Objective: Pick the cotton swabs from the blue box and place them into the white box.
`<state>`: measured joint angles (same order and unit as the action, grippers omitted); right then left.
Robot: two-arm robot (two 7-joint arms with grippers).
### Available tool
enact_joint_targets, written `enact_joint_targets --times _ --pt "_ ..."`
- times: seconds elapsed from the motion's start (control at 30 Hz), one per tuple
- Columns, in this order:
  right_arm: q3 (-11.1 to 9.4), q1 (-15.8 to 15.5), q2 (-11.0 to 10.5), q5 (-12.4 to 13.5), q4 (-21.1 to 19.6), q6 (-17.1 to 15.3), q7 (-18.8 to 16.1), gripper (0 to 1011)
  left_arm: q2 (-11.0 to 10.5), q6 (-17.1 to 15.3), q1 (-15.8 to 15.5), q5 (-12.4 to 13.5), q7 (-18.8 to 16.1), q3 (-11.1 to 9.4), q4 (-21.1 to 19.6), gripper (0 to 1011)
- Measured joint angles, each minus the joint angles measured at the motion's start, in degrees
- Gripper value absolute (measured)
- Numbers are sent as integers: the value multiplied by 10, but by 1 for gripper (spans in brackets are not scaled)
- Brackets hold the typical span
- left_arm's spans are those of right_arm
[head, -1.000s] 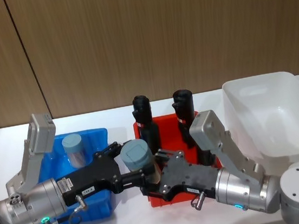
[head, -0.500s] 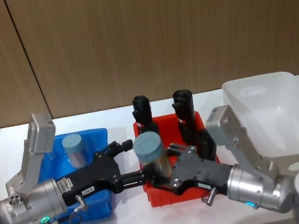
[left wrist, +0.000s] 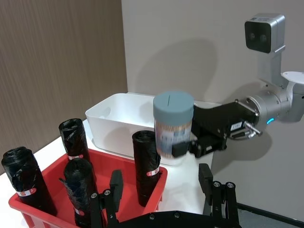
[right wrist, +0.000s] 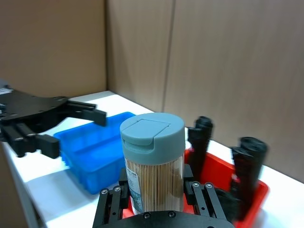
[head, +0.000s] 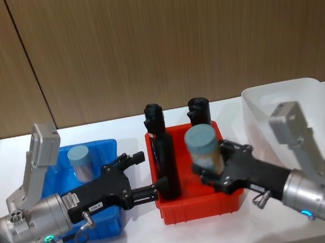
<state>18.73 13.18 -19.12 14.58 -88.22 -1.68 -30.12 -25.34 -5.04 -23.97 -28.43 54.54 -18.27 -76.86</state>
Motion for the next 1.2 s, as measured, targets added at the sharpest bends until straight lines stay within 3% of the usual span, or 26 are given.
enact_joint_targets --times 0.43,0.73,0.93,1.2 --pt "-45 -29 -52 46 -31 3 66 636 0 0 0 0 0 0 0 1004" --pt "-66 -26 -68 60 -22 -5 113 636 0 0 0 0 0 0 0 1004" --pt "-75 1 -68 54 17 -23 144 636 0 0 0 0 0 0 0 1004" --pt "-76 42 -57 32 84 -39 157 636 0 0 0 0 0 0 0 1004"
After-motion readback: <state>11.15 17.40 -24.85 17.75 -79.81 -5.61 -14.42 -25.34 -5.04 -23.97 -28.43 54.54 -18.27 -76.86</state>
